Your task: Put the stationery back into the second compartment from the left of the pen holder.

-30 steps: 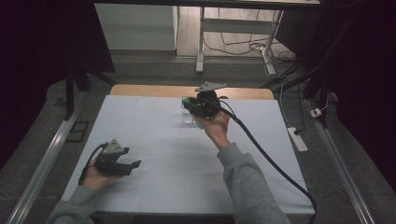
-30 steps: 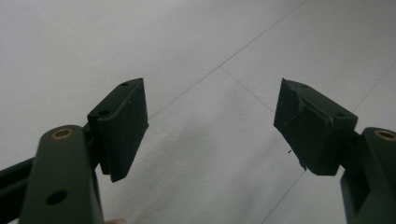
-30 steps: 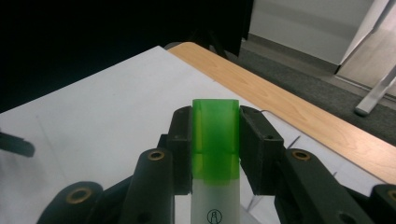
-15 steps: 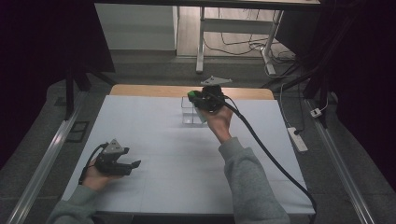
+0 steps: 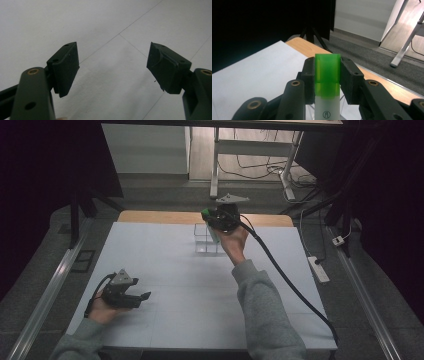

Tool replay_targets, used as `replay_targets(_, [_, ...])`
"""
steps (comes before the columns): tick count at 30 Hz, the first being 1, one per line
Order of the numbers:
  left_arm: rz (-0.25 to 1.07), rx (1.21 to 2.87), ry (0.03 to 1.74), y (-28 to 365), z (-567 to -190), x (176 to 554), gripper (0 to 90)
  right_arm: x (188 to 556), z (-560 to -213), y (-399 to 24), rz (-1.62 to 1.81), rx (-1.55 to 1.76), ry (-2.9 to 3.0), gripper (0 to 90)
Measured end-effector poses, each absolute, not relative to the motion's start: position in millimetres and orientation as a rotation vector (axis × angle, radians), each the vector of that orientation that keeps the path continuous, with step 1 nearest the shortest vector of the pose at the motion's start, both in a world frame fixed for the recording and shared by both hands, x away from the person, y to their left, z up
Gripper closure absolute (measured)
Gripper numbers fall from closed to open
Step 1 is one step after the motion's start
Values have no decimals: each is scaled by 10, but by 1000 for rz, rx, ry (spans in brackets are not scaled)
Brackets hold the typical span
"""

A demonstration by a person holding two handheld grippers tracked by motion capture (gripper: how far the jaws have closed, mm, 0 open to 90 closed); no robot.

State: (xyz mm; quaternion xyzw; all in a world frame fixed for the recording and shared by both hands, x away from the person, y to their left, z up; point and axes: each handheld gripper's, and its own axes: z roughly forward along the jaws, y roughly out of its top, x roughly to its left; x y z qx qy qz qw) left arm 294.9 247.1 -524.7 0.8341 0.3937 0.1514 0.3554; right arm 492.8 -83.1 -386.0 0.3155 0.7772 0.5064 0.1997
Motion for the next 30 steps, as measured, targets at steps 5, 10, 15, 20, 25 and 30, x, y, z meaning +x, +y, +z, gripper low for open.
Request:
replay_targets(5, [391,2156,1016,2468,-5249,2949,259,5008,-3838,-809,1441,898,2146,663])
replay_targets(10, [392,2150,1018,2474,-5250,2947,259,5143,-3850,-786,1493,912,2100,663])
replay_targets(15, [389,2156,1021,2485,-5259,2955,258,5222,-3848,-786,1499,919,2083,663])
replay_targets(20, [387,2156,1020,2489,-5262,2959,258,5306,-3864,-787,1509,915,2067,663])
replay_targets(25, [387,2157,1020,2499,-5265,2958,258,5361,-3929,-765,1489,909,2064,663])
replay_targets(30, [390,2156,1022,2502,-5271,2962,258,5407,-3997,-764,1482,911,2071,663])
